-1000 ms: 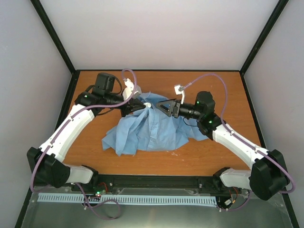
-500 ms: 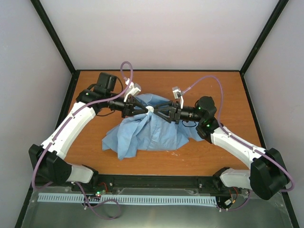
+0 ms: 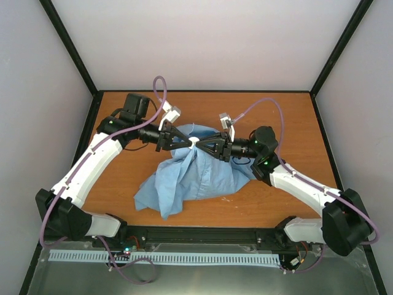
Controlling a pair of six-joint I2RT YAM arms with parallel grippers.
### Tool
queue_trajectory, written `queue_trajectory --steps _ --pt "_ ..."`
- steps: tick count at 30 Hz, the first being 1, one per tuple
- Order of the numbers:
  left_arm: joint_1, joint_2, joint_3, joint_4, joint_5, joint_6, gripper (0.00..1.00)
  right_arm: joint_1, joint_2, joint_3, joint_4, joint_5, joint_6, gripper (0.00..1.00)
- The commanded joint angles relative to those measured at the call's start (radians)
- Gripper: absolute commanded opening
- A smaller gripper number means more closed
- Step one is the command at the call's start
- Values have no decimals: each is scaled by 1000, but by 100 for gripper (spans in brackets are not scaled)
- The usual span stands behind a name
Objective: Remove the brooch from the garment
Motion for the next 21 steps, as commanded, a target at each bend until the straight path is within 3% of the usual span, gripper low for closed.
queue_trajectory --steps 1,2,5,9,11,17,21 --pt "-3 -27 8 33 53 -22 1 10 13 4 38 2 11 8" --pt "-3 -28 4 30 51 -14 1 9 11 2 41 14 11 4" --pt "-4 -29 -1 -4 20 39 2 8 -1 -7 42 39 10 3" --pt "-4 -22 0 -65 -38 115 31 8 -7 -15 33 31 -18 3" --pt "-4 -18 1 -83 -56 138 39 8 -10 -15 -6 29 -46 3" --pt "-3 -17 2 -81 -77 141 31 8 -11 10 -101 10 -112 3" --pt "-4 -3 2 -75 -87 137 12 8 -9 22 -129 8 -126 3"
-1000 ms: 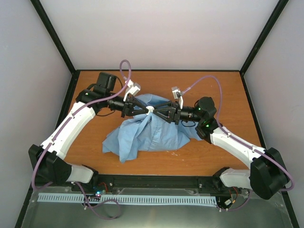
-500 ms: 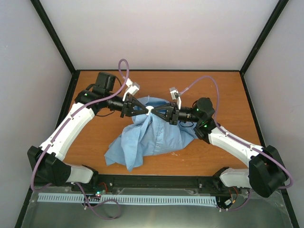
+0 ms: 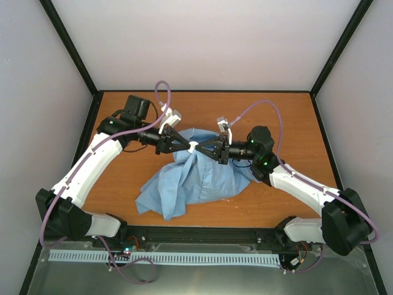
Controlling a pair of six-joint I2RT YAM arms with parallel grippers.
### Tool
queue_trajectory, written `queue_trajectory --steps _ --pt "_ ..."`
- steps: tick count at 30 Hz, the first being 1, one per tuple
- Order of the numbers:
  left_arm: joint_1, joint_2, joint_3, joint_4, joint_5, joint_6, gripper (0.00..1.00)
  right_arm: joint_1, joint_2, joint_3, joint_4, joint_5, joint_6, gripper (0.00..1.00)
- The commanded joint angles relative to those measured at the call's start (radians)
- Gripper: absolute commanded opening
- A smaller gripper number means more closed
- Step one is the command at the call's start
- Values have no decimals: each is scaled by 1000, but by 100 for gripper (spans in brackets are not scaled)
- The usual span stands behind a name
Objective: Remove the brooch from the garment
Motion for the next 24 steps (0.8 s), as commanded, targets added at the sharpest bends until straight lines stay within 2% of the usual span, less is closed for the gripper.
queue_trajectory --steps 1,3,5,10,14,17,21,24 --pt "-4 2 9 -7 -14 20 7 5 -19 33 -20 -5 -41 3" --pt "-3 7 6 -4 -23 14 1 4 -22 35 -19 -1 -41 3" --pt "-3 13 4 -11 -26 9 2 4 -25 34 -8 2 -38 3" --pt "-4 21 0 -16 4 -11 27 5 -31 32 6 4 -36 3" --pt "-4 20 -6 -4 27 -34 31 5 -33 33 7 4 -34 3" --pt "-4 19 -5 2 33 -43 23 5 -37 32 6 8 -36 3" --pt "-4 13 -8 15 24 -50 3 5 -43 31 4 23 -36 3" --pt "-3 6 -19 39 4 -68 1 5 -46 27 22 36 -25 3"
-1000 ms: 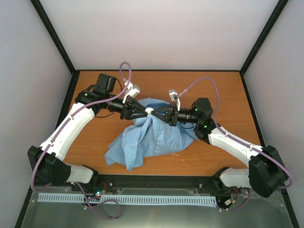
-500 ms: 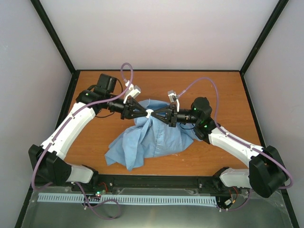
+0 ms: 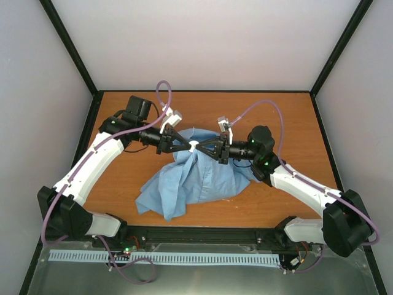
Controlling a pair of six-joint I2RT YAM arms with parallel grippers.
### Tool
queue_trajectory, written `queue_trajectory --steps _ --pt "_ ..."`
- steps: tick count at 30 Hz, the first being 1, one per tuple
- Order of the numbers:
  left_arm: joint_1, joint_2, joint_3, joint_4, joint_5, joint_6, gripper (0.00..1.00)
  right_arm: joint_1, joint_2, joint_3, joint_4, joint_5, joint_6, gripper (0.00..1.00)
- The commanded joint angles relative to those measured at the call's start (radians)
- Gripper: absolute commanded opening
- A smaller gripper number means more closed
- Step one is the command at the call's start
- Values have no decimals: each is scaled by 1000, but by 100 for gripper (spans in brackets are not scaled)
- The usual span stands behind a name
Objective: Remove the brooch from the garment
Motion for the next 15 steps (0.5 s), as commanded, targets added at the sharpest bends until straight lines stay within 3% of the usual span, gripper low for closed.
queue_trajectory --steps 1,2,4,7,11,15 --pt "-4 -13 -9 38 -15 -33 1 5 -35 18 58 32 0 3" --pt "-4 -15 -11 48 -35 -44 1 6 -39 16 53 51 -1 9" --pt "-4 -27 -15 82 -81 -75 1 6 -53 3 40 101 -9 34" --pt "-4 -59 -33 152 -164 -113 1 20 -86 -40 53 203 -24 50" --pt "-4 -79 -36 199 -195 -119 1 66 -108 -67 54 350 -79 54" --pt "-4 -67 -22 200 -153 -113 1 87 -80 -68 79 377 -81 54"
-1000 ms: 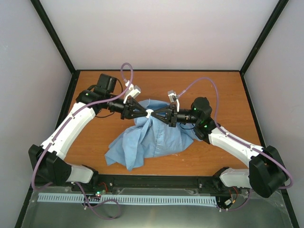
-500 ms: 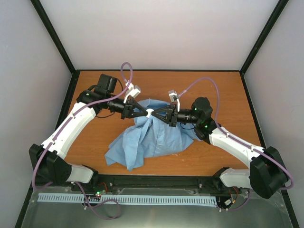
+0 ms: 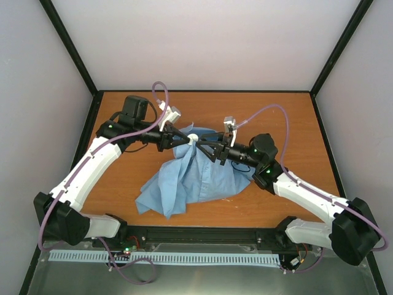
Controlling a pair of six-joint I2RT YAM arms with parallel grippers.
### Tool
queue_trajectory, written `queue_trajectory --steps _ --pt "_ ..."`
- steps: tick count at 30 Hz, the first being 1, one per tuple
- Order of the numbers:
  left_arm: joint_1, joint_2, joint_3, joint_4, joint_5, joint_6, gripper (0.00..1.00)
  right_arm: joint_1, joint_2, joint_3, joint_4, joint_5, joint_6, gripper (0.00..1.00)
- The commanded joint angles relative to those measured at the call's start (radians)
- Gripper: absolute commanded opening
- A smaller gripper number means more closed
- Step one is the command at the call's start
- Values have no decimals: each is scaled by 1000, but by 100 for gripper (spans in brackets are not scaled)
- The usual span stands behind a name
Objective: Remove the brooch from the garment
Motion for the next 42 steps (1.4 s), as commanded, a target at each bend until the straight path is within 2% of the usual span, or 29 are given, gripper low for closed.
queue_trajectory --steps 1,9,28,38,42 --pt "-3 -17 24 57 30 -18 1 21 21 -13 56 90 -30 53" --pt "-4 -23 25 29 134 -17 1 24 52 -33 148 57 21 47" --pt "-4 -5 54 40 173 -61 1 31 96 -44 208 106 75 21" --pt "-5 9 59 62 219 -117 1 54 79 -53 137 238 50 18" --pt "-4 7 55 55 207 -103 1 54 76 -61 159 204 64 36"
